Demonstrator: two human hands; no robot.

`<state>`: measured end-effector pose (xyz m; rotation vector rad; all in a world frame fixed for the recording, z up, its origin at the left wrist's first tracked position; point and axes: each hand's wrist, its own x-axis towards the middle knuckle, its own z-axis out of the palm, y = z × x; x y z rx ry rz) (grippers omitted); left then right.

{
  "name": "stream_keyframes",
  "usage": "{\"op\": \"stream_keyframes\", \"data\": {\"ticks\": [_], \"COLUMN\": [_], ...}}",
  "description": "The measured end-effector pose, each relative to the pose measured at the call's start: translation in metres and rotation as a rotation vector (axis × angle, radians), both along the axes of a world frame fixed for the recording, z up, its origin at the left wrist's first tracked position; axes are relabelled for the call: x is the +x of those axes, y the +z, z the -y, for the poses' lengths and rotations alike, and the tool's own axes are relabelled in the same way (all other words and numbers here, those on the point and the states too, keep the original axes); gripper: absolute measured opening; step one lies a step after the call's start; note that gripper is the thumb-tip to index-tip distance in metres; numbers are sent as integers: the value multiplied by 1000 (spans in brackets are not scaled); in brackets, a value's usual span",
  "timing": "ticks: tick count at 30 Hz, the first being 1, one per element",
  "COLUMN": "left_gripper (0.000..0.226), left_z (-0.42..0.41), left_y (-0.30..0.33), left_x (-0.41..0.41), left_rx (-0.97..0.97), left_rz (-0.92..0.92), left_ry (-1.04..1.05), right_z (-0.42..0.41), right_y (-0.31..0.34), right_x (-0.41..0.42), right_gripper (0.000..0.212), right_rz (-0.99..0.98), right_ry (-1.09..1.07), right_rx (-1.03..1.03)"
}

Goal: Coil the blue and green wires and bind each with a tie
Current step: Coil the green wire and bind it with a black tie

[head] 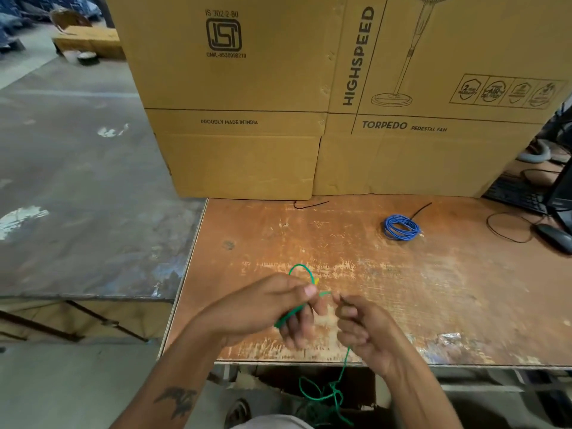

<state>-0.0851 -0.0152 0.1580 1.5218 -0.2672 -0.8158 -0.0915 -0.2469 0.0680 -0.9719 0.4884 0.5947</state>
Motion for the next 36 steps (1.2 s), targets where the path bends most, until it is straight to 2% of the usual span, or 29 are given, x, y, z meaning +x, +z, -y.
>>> {"op": "stream_keyframes", "data": {"ticks": [2, 5, 10, 12, 15, 17, 19, 21, 24, 27, 31, 34, 36], "left_gripper": [39, 37, 33, 34, 37, 38, 37, 35, 20, 25, 26, 19, 15], "left_z": [17, 31, 41, 43, 40, 36, 35, 37, 41, 36, 22, 13, 7], "left_y": [-15, -42, -47, -43, -43, -47, -49, -51, -51, -40, -21, -19, -14], "left_x": [-7, -7, -2, 0, 1, 0, 1, 1, 4, 11, 20, 19, 16], "left_rx": [35, 84, -14, -129, -384, -491, -525, -551, -605, -764, -865, -934, -1012], "left_rz": [-4, 56, -33, -159, -376, -449, -460, -439, -464, -561, -723, -803, -849], "left_ry": [-44, 129, 450, 535, 584, 588, 598, 621, 650, 699, 567, 397, 289], "right_z": [-14, -33, -53, -61, -69, -69, -68, -69, -73, -61, -28, -13, -7], "right_y": [26, 52, 54, 49, 39, 34, 31, 29, 25, 15, -7, -25, -32], "right_x": [13, 24, 19, 13, 4, 0, -4, -7, -13, -20, -40, -46, -40], "right_gripper": [30, 31, 26, 21, 27, 32, 38, 43, 48, 50, 23, 27, 36], "right_rz": [52, 246, 533, 566, 563, 528, 501, 497, 481, 517, 593, 525, 540], "right_ry": [-72, -51, 191, 126, -133, -280, -336, -302, -218, -32, 349, 460, 495], "right_rx": [3, -225, -595, -676, -723, -705, -664, -605, -541, -523, -277, -135, -235]}}
